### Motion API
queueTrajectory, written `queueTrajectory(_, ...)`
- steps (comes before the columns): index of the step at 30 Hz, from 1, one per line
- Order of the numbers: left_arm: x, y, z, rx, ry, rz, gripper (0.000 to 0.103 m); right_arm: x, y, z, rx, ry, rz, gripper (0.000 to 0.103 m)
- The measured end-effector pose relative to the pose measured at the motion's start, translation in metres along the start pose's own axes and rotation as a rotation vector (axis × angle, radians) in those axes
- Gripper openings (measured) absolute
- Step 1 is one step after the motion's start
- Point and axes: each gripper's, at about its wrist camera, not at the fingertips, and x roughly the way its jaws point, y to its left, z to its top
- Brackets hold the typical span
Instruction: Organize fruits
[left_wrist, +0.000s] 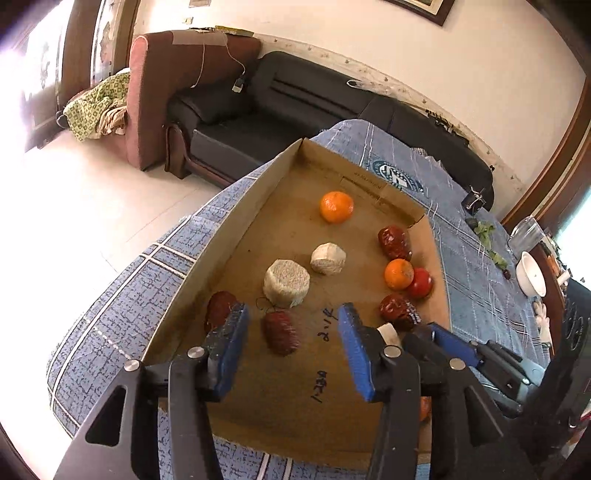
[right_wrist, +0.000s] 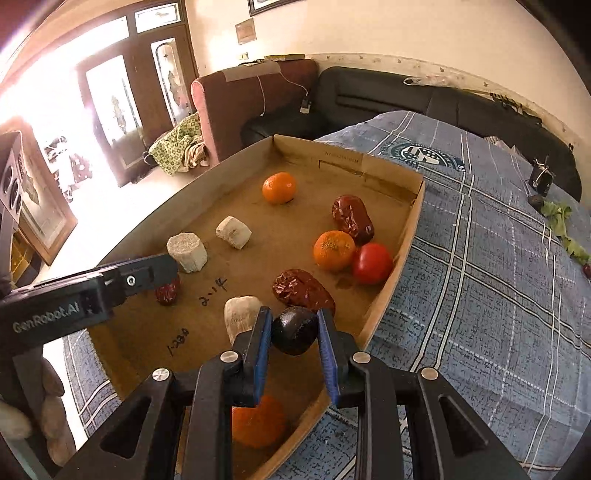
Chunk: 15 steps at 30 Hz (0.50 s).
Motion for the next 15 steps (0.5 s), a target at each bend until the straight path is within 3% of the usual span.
queueTrajectory(5, -0.008, -0.007, -0.001, 0.002, -0.01, 0.0, 0.057, -0.012, 0.0, -0.001, 0.023, -0.019, 0.027, 0.044)
queueTrajectory(10, -0.019, -0.018, -0.002, 0.019, -0.029, -0.007, 0.058, -0.038, -0.02, -0.005, 0.095, -0.066, 0.042, 0.049)
queueTrajectory(13, -0.026, -0.032, -0.005, 0.053, -0.056, 0.018, 0.06, -0.058, -0.042, -0.013, 0.178, -0.108, 0.02, 0.059)
queueTrajectory(15, -0.032, -0.045, -0.008, 0.083, -0.086, 0.054, 0.065, -0.071, -0.057, -0.019, 0.221, -0.129, -0.014, 0.06)
